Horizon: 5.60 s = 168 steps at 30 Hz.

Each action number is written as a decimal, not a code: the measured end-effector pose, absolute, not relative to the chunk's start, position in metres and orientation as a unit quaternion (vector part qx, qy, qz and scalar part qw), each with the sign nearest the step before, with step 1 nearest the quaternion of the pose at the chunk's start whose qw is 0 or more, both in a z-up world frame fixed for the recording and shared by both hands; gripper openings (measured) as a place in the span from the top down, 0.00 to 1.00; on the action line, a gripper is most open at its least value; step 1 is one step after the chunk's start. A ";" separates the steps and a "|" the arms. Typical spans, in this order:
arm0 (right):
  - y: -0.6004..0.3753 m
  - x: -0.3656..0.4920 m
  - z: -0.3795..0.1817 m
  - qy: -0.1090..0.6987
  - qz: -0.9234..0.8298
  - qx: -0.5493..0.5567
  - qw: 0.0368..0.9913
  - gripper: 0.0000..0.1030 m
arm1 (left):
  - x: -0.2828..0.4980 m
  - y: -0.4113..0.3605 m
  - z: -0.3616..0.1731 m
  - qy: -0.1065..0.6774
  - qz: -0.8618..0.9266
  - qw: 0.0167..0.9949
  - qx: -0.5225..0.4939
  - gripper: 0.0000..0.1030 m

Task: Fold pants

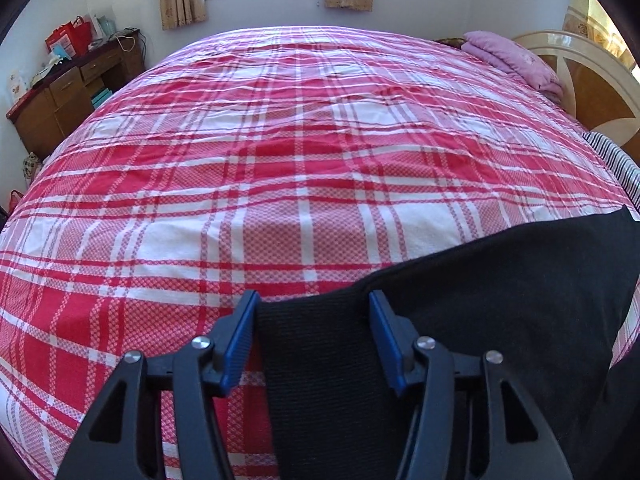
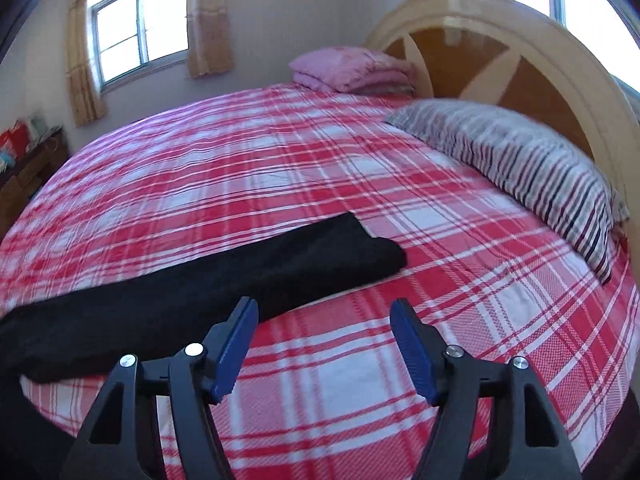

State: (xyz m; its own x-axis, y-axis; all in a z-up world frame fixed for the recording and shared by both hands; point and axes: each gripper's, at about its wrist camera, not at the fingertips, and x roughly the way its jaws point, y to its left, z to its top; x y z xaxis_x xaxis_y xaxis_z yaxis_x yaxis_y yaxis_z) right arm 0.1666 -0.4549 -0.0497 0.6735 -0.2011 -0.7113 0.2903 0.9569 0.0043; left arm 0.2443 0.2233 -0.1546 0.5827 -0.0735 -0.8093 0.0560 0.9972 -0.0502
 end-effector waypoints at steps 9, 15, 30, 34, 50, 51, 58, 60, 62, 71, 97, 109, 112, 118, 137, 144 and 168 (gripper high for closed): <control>-0.520 0.226 -0.056 0.408 -0.156 0.096 0.894 0.33 | 0.245 0.222 -0.149 0.456 -0.044 0.889 -0.013 0.67; -0.524 0.280 -0.068 0.441 -0.119 0.089 0.885 0.33 | 0.246 0.216 -0.152 0.458 -0.054 0.888 -0.002 0.75; -0.517 0.341 -0.122 0.503 -0.081 0.066 0.858 0.62 | 0.251 0.216 -0.155 0.465 -0.062 0.883 0.005 0.75; -0.510 0.339 -0.119 0.505 -0.076 0.051 0.858 0.86 | 0.252 0.216 -0.155 0.463 -0.058 0.885 0.004 0.75; -0.497 0.273 -0.037 0.384 -0.077 0.051 0.919 0.95 | 0.236 0.225 -0.127 0.414 -0.074 0.907 -0.041 0.80; -0.496 0.267 -0.031 0.374 -0.075 0.051 0.923 0.95 | 0.233 0.226 -0.122 0.404 -0.079 0.910 -0.045 0.80; -0.496 0.201 -0.002 0.298 -0.065 0.067 0.950 0.95 | 0.201 0.232 -0.094 0.345 -0.101 0.932 -0.054 0.80; -0.500 0.175 0.002 0.277 -0.059 0.076 0.956 0.95 | 0.190 0.235 -0.088 0.329 -0.110 0.936 -0.057 0.80; -0.503 0.153 0.001 0.265 -0.055 0.083 0.959 0.95 | 0.180 0.237 -0.085 0.316 -0.120 0.939 -0.058 0.80; -0.519 0.047 -0.022 0.237 -0.047 0.112 0.964 0.96 | 0.120 0.244 -0.097 0.277 -0.161 0.945 -0.065 0.80; -0.538 -0.063 -0.057 0.267 -0.129 0.131 0.946 0.55 | 0.012 0.275 -0.143 0.277 -0.170 0.945 0.029 0.41; -0.334 -0.026 -0.026 0.271 0.064 -0.043 0.959 0.55 | 0.002 0.278 -0.128 0.289 -0.178 0.938 -0.065 0.41; -0.251 -0.018 -0.043 0.281 0.138 -0.135 0.940 0.55 | 0.005 0.263 -0.135 0.320 -0.187 0.926 -0.068 0.41; -0.133 -0.028 -0.101 0.291 0.241 -0.308 0.873 0.56 | 0.006 0.237 -0.145 0.343 -0.189 0.919 -0.044 0.41; -0.106 -0.014 -0.150 0.320 0.236 -0.351 0.848 0.96 | 0.012 0.226 -0.150 0.357 -0.150 0.922 -0.004 0.75; -0.113 -0.040 -0.114 0.299 0.244 -0.331 0.861 0.97 | 0.013 0.229 -0.151 0.360 -0.152 0.921 -0.009 0.75; -0.096 -0.040 -0.146 0.319 0.244 -0.373 0.836 0.83 | -0.009 0.189 -0.115 0.306 -0.181 0.930 0.090 0.58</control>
